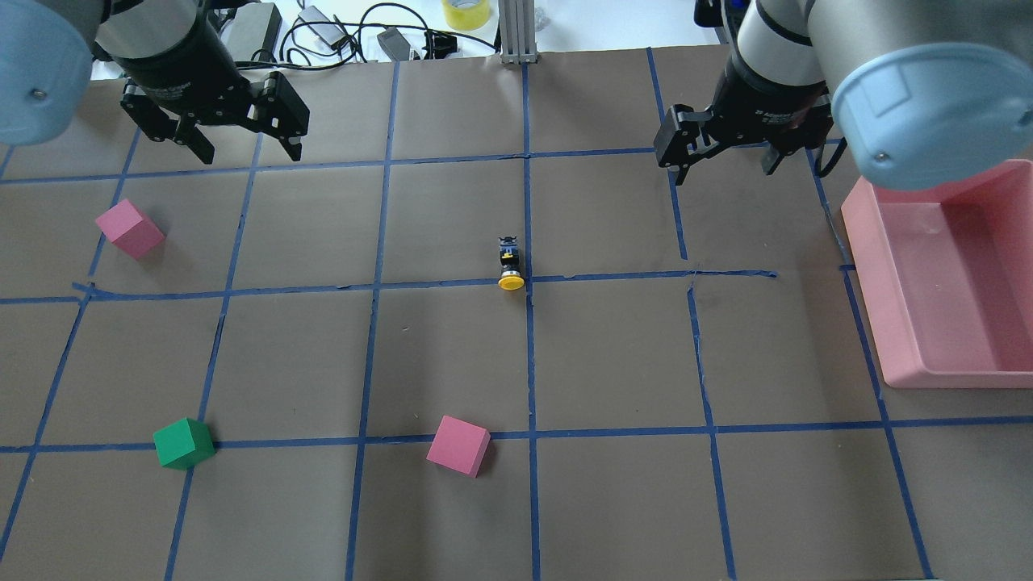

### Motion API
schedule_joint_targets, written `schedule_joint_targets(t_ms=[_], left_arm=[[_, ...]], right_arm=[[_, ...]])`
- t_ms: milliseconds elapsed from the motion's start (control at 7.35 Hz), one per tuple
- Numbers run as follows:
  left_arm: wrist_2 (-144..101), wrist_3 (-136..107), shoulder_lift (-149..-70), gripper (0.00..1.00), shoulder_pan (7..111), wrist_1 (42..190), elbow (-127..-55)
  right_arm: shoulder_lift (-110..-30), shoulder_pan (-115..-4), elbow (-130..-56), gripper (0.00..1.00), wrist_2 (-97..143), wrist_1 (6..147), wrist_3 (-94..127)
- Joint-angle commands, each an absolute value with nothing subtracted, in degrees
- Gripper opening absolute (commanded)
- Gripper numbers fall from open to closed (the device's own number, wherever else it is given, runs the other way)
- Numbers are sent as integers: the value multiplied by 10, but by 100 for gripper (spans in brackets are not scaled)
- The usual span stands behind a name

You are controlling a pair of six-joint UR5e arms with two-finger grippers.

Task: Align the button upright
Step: 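Open the right gripper, release the switch on its side, and withdraw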

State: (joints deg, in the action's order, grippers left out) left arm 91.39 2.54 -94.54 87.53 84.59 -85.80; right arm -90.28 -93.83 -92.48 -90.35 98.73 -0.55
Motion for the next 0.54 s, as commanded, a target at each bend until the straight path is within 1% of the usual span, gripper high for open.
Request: schedule_joint_targets(t_ms=[0,272,408], left_arm=[[910,31,-950,100,876,815,-861],[906,26,-938,100,887,813,-871],[905,19,-939,100,896,813,-902]], right_arm=[[-913,-937,-925,100,-901,983,-2],[-910,-933,-917,100,-900,988,2],[-911,-933,-916,100,-901,986,1]])
